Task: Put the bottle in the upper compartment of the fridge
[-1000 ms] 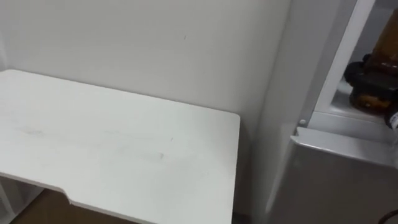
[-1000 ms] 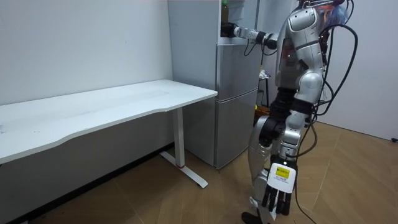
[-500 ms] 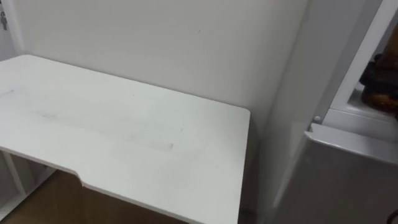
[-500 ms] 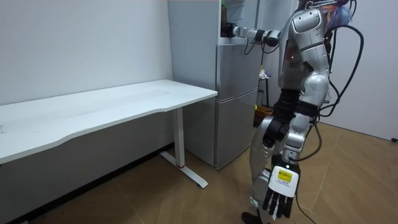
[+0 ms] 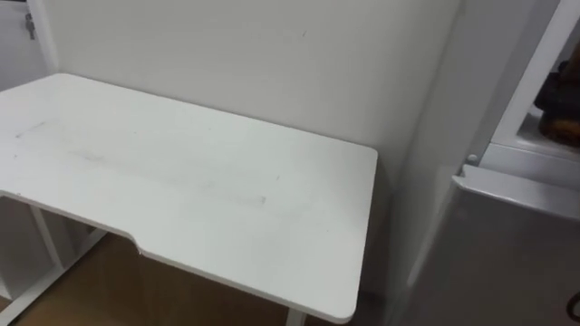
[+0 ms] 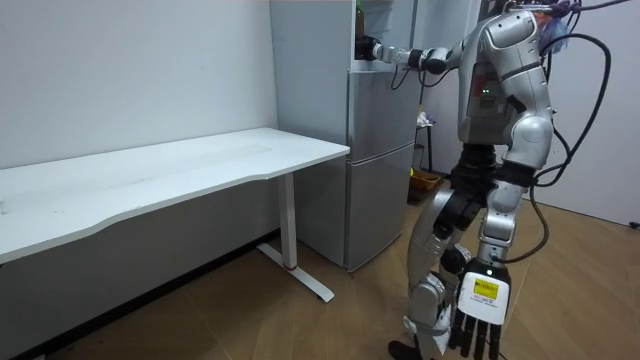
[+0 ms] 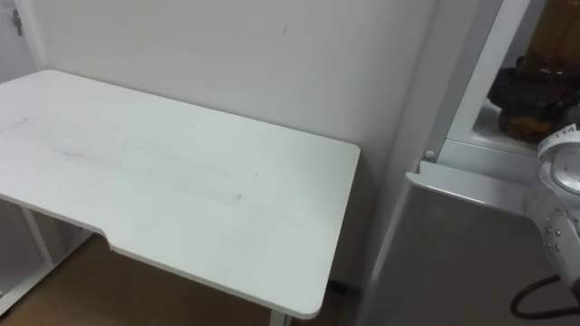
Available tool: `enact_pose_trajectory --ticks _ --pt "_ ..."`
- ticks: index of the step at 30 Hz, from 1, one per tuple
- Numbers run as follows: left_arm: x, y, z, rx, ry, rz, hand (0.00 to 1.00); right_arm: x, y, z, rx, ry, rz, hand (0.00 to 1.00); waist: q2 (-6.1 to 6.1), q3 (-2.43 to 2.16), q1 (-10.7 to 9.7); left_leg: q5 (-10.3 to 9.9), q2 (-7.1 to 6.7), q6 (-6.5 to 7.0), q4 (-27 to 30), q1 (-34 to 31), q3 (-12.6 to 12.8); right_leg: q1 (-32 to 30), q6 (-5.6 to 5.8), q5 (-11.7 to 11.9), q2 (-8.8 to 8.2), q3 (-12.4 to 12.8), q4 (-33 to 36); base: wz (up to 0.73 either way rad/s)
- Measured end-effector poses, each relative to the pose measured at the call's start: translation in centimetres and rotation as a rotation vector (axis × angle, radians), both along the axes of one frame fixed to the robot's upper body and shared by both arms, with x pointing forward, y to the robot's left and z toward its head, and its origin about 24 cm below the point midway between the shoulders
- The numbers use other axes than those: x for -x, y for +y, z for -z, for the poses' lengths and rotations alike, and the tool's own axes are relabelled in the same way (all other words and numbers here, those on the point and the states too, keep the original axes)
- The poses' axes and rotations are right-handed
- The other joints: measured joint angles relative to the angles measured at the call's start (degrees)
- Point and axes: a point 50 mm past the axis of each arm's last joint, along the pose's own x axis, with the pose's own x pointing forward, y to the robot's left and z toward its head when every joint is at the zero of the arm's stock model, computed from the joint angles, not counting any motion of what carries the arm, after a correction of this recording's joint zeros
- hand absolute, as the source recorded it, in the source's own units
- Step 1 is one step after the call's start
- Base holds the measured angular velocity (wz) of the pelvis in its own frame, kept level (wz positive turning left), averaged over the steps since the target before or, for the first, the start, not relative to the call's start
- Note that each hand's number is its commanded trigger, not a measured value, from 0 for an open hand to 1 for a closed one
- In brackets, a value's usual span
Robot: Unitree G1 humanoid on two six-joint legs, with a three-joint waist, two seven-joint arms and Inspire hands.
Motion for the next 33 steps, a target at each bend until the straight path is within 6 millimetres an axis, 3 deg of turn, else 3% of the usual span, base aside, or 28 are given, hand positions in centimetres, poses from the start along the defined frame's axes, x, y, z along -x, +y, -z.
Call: enact_pose_trajectory --ticks 1,2,3,4,5,27,31,33 --pt "-0.14 0.04 -0.03 -0.002 -0.006 0.003 0.0 0.0 -0.12 0.05 -0.001 0.001 0.004 1.0 0.0 0.0 0.1 0.1 0.01 -0.01 0.0 0.0 0.0 0.0 0.0 0.0 0.01 0.0 0.0 0.05" --pt "-0.23 0.05 -0.04 -0.003 -0.012 0.005 0.0 -0.03 -0.21 0.06 -0.001 0.002 0.009 0.87 0.01 0.0 0.2 0.2 0.01 0.0 0.0 -0.1 0.0 0.0 0.02 0.0 0.02 0.0 0.0 0.03" --pt "-0.25 0.05 -0.04 -0.003 -0.014 0.006 0.0 -0.05 -0.23 0.04 -0.001 0.003 0.01 0.67 0.01 0.01 0.1 0.2 0.01 0.0 0.0 -0.1 0.0 0.0 0.03 0.0 0.02 0.0 0.0 0.03" --pt "-0.25 0.04 -0.04 -0.002 -0.014 0.007 0.0 -0.05 -0.28 0.03 -0.002 0.003 0.012 0.2 0.01 0.01 0.1 0.2 0.01 0.01 0.0 -0.2 -0.1 -0.1 0.05 0.0 0.02 -0.1 0.0 0.03" --pt "-0.25 0.03 -0.04 -0.002 -0.013 0.008 0.0 -0.04 -0.29 0.03 -0.001 0.003 0.013 0.0 0.01 0.01 0.1 0.3 0.01 0.02 0.0 -0.3 -0.1 -0.1 0.04 0.0 0.02 -0.2 0.0 0.0" --pt "-0.67 -0.31 0.08 -0.001 -0.042 0.012 0.0 -0.01 -0.16 -0.67 -0.035 -0.07 -0.032 0.0 0.81 0.09 -0.1 0.6 0.17 -0.03 -0.3 -0.6 0.0 -0.3 0.3 0.3 0.27 -0.2 -0.9 -0.01" --pt "-0.59 -0.48 0.15 0.003 -0.041 0.009 0.0 -0.1 -0.06 -0.6 -0.043 -0.068 -0.067 0.0 1.51 0.36 -0.4 0.6 -0.01 -0.04 -1.0 1.2 0.0 1.3 0.2 0.3 0.21 0.0 -1.1 0.0" --pt "-0.65 -0.5 0.16 0.004 -0.044 0.007 0.0 -0.14 0.03 -0.66 -0.046 -0.07 -0.081 0.0 1.43 0.22 -0.5 0.7 -0.02 -0.12 -1.3 1.4 0.0 1.3 0.16 0.2 0.22 0.1 -0.9 0.0"
